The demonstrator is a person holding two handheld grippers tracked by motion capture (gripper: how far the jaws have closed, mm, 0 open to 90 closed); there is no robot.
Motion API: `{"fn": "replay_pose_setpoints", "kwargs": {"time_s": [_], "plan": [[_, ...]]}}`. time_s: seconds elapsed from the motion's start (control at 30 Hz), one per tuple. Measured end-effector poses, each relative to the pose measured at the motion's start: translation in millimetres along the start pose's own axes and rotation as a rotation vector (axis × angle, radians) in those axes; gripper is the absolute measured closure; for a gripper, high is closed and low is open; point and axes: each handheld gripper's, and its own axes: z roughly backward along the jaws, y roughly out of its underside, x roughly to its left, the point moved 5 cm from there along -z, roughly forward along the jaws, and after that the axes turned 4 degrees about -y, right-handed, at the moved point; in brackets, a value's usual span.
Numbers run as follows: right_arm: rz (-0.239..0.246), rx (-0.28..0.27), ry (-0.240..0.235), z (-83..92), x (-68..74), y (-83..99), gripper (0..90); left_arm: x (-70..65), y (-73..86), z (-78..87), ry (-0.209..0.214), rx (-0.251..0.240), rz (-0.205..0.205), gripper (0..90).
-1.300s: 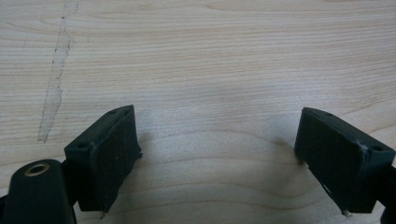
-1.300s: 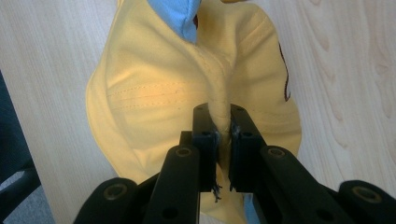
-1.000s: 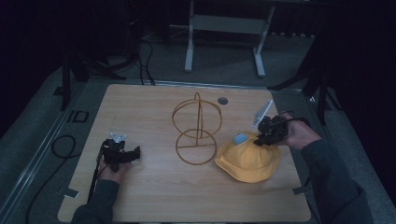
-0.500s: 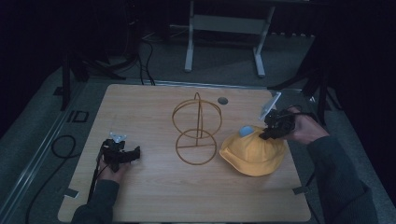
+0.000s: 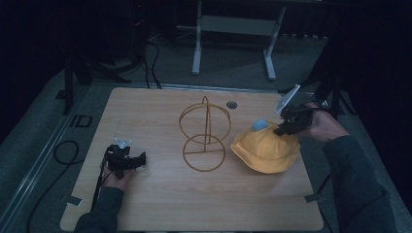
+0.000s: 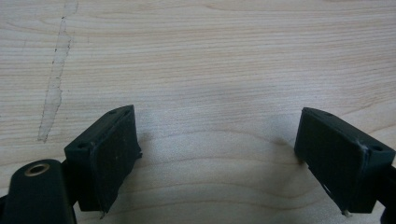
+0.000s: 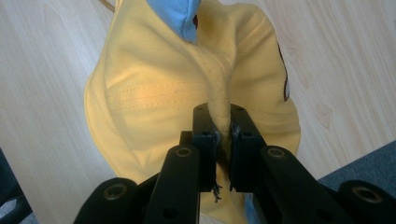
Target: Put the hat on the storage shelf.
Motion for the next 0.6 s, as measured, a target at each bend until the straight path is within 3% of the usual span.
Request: {"fn": "replay_pose_setpoints", "kwargs": {"time_s": [0.27, 0.6], "plan": [[-0.041, -0.033, 0.008, 6.9, -12.6, 0.1, 83.2, 0.0, 0.0, -0.1, 0.000, -0.001, 0.000, 13.5], [-0.052, -0.051, 0.021, 13.3, -21.7, -0.7, 83.3, 0.0, 0.0, -0.1, 0.000, -0.001, 0.000, 13.5]]}}
